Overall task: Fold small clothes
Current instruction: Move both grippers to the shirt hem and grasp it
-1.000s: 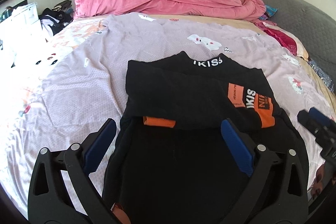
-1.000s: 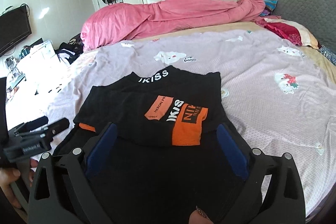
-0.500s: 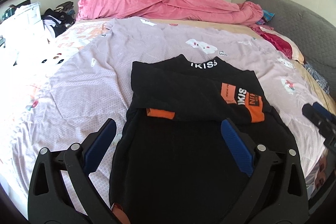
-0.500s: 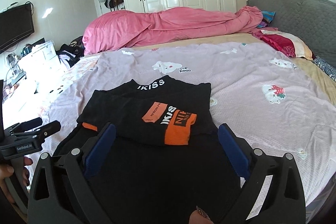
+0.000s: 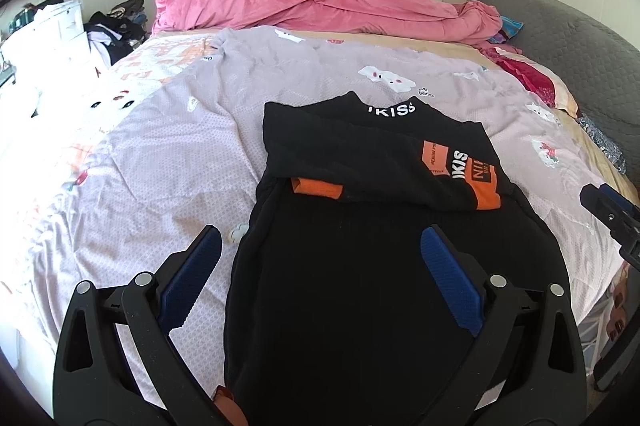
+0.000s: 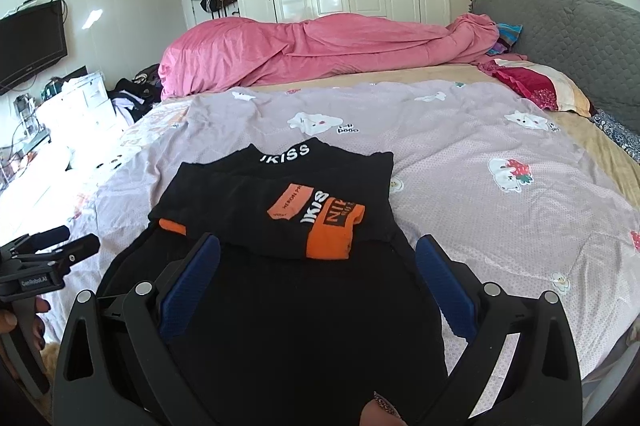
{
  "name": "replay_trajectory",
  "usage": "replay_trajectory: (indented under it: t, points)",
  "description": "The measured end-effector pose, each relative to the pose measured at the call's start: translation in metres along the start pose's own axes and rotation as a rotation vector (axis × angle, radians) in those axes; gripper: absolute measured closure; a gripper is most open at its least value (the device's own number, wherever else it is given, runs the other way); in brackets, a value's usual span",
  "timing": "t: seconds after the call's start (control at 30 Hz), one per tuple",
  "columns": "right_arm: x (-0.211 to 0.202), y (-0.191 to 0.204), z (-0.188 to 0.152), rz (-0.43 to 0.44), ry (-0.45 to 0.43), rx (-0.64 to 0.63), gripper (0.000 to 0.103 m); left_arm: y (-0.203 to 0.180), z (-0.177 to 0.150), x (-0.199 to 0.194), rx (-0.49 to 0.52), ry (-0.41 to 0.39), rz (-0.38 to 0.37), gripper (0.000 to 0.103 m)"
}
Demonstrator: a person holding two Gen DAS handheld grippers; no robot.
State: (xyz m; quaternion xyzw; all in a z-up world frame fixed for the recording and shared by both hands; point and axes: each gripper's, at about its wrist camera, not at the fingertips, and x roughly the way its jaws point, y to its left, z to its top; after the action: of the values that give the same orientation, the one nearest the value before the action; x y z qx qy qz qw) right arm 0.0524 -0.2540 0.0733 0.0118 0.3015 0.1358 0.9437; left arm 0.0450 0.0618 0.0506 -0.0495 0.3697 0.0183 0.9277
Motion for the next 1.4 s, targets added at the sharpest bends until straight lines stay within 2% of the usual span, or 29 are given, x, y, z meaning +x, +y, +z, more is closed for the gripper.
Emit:
replay_trajectory:
  t: [0.3,0.43,0.8,1.17,1.4]
  points:
    - [-0.006,-0.001,-0.011,0.025,0.014,-0.012,0.005,0.016,-0.013,-0.004,-0.036,0.03,0.0,0.009]
    - [-0.007,-0.003,-0.018,0.005,0.032,-0.03,0.005,0.025,-0.019,-0.007,-0.061,0.043,-0.003,0.009]
    - [-0.011,-0.02,-0.033,0.002,0.064,-0.004,0.005,0.035,-0.041,-0.005,-0.031,0.088,0.046,0.009]
    - [-0.011,-0.025,-0.048,-0.004,0.1,-0.023,0.005,0.052,-0.059,-0.002,-0.051,0.13,0.072,0.009]
    - [-0.006,-0.035,-0.068,-0.002,0.158,-0.008,0.005,0.067,-0.066,0.0,-0.099,0.164,0.021,0.009]
